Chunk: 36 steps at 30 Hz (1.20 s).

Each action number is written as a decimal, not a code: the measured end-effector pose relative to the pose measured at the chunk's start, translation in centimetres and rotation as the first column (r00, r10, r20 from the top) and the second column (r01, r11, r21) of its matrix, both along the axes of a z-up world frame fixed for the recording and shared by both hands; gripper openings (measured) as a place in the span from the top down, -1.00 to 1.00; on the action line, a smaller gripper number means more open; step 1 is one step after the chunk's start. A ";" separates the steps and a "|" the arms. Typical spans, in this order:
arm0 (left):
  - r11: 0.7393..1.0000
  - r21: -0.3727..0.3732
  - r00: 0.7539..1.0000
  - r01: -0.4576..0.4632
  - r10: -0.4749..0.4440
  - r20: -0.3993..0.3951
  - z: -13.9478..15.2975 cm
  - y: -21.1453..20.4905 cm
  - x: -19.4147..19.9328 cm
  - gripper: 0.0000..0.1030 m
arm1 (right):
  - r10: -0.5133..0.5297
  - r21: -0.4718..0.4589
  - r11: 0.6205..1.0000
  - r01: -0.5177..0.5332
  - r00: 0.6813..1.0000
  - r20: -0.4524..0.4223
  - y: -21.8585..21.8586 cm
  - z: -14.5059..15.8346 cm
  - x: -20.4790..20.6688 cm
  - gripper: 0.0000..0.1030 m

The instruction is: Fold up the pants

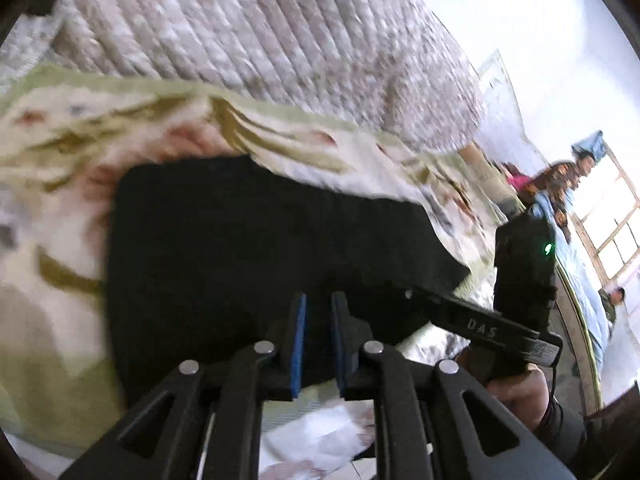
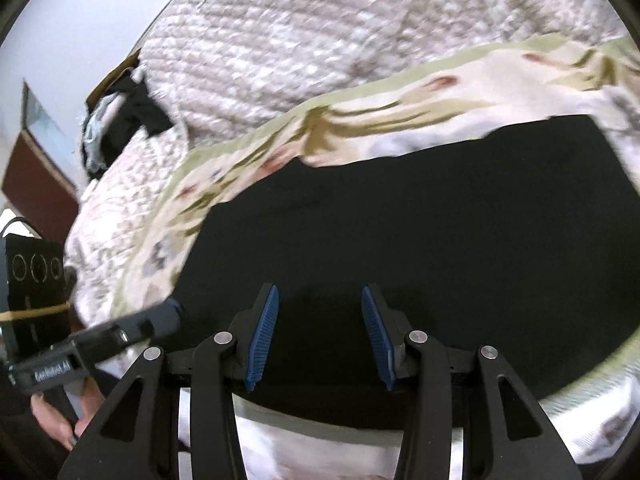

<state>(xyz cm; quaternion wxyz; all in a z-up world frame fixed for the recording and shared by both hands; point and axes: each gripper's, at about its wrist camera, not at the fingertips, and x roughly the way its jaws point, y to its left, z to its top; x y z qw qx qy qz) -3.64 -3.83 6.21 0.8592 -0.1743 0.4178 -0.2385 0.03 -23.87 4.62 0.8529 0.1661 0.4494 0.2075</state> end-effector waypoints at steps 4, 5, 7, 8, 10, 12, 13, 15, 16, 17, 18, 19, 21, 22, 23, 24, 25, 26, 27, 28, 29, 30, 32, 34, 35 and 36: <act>0.988 0.083 0.991 -0.131 0.127 0.051 1.2 3.8 1.2 0.52 | 0.059 -0.010 0.998 -0.060 0.998 -0.022 1.8 -0.6 2.5 0.14; 0.982 0.099 0.986 -0.164 0.160 0.047 1.0 4.7 1.7 0.52 | 0.062 -0.020 0.998 -0.063 0.997 -0.041 2.1 -1.1 3.4 0.14; 0.966 0.118 0.973 -0.232 0.228 0.040 0.5 6.9 2.7 0.52 | 0.080 -0.002 0.997 -0.080 0.995 -0.062 2.6 -2.0 5.0 0.14; 0.957 0.133 0.966 -0.259 0.257 0.037 0.2 7.7 3.2 0.52 | 0.076 0.005 0.997 -0.076 0.995 -0.071 2.7 -2.1 5.6 0.14; 0.942 0.157 0.955 -0.296 0.294 0.036 -0.5 9.0 3.9 0.52 | 0.110 0.029 0.994 -0.108 0.990 -0.089 3.3 -2.6 6.6 0.14; 0.941 0.143 0.952 -0.306 0.306 0.022 -1.4 9.7 4.1 0.52 | 0.135 0.046 0.990 -0.131 0.985 -0.108 3.9 -3.1 7.5 0.14; 0.944 0.134 0.953 -0.303 0.304 0.017 -1.7 9.8 4.2 0.52 | 0.146 0.054 0.988 -0.141 0.983 -0.110 4.0 -3.1 7.7 0.14; 0.946 0.133 0.955 -0.296 0.297 0.013 -2.2 9.8 4.0 0.52 | 0.155 0.072 0.986 -0.147 0.982 -0.110 4.1 -3.3 8.3 0.14; 0.947 0.135 0.956 -0.290 0.292 0.009 -2.5 9.5 4.1 0.52 | 0.146 0.090 0.987 -0.137 0.983 -0.111 4.0 -3.5 8.5 0.16; 0.949 0.135 0.958 -0.285 0.288 0.003 -2.7 9.3 4.2 0.52 | 0.133 0.097 0.988 -0.123 0.985 -0.112 3.9 -3.6 8.7 0.26; 0.950 0.132 0.958 -0.284 0.287 -0.004 -3.0 9.2 4.3 0.52 | 0.122 0.100 0.989 -0.111 0.986 -0.116 3.9 -3.8 8.9 0.30; 0.951 0.128 0.959 -0.281 0.284 -0.010 -3.1 9.1 4.3 0.52 | 0.113 0.100 0.990 -0.102 0.986 -0.122 3.9 -3.8 9.0 0.43; 0.952 0.131 0.960 -0.276 0.280 -0.013 -3.4 8.9 4.4 0.52 | 0.123 0.118 0.987 -0.107 0.982 -0.140 3.8 -3.9 9.0 0.80; 0.952 0.137 0.961 -0.274 0.278 -0.011 -3.4 8.7 4.5 0.52 | 0.129 0.136 0.985 -0.109 0.980 -0.150 3.8 -4.0 8.9 0.95; 0.952 0.142 0.961 -0.273 0.277 -0.009 -3.4 8.6 4.4 0.52 | 0.124 0.146 0.984 -0.102 0.981 -0.146 3.8 -4.0 8.7 0.95; 0.952 0.146 0.962 -0.269 0.273 -0.007 -3.4 8.5 4.4 0.52 | 0.117 0.144 0.985 -0.097 0.983 -0.140 3.7 -3.9 8.6 0.95; 0.952 0.150 0.963 -0.265 0.269 -0.005 -3.5 8.3 4.4 0.52 | 0.108 0.146 0.985 -0.088 0.985 -0.132 3.5 -3.7 8.4 0.96; 0.952 0.155 0.964 -0.263 0.266 -0.003 -3.5 8.2 4.4 0.52 | 0.096 0.165 0.983 -0.075 0.988 -0.123 3.1 -3.3 8.2 0.96; 0.952 0.159 0.964 -0.261 0.265 0.000 -3.5 8.1 4.3 0.52 | 0.088 0.177 0.982 -0.068 0.990 -0.109 2.8 -2.8 8.0 0.96; 0.953 0.161 0.965 -0.258 0.261 0.000 -3.6 8.0 4.3 0.52 | 0.075 0.172 0.983 -0.059 0.993 -0.089 2.4 -2.2 7.6 0.96; 0.953 0.162 0.966 -0.255 0.259 -0.001 -3.6 8.0 4.3 0.52 | 0.059 0.159 0.986 -0.046 0.995 -0.076 2.1 -1.9 7.3 0.96; 0.953 0.165 0.967 -0.253 0.257 -0.002 -3.7 7.9 4.3 0.52 | 0.045 0.153 0.988 -0.033 0.996 -0.076 1.9 -1.9 7.2 0.96; 0.955 0.171 0.969 -0.242 0.247 -0.006 -3.9 7.7 4.4 0.52 | 0.013 0.136 0.991 0.003 0.993 -0.116 1.3 -2.9 7.1 0.96; 0.958 0.176 0.972 -0.229 0.235 -0.014 -4.1 7.4 4.6 0.52 | 0.008 0.110 0.994 0.009 0.988 -0.155 1.3 -3.9 7.2 0.96; 0.958 0.179 0.974 -0.222 0.228 -0.013 -4.1 7.1 4.7 0.52 | 0.007 0.110 0.994 0.009 0.989 -0.150 1.4 -3.9 7.1 0.95; 0.959 0.184 0.975 -0.215 0.221 -0.010 -4.0 6.9 4.7 0.52 | 0.008 0.100 0.995 0.006 0.990 -0.143 1.4 -3.6 7.1 0.95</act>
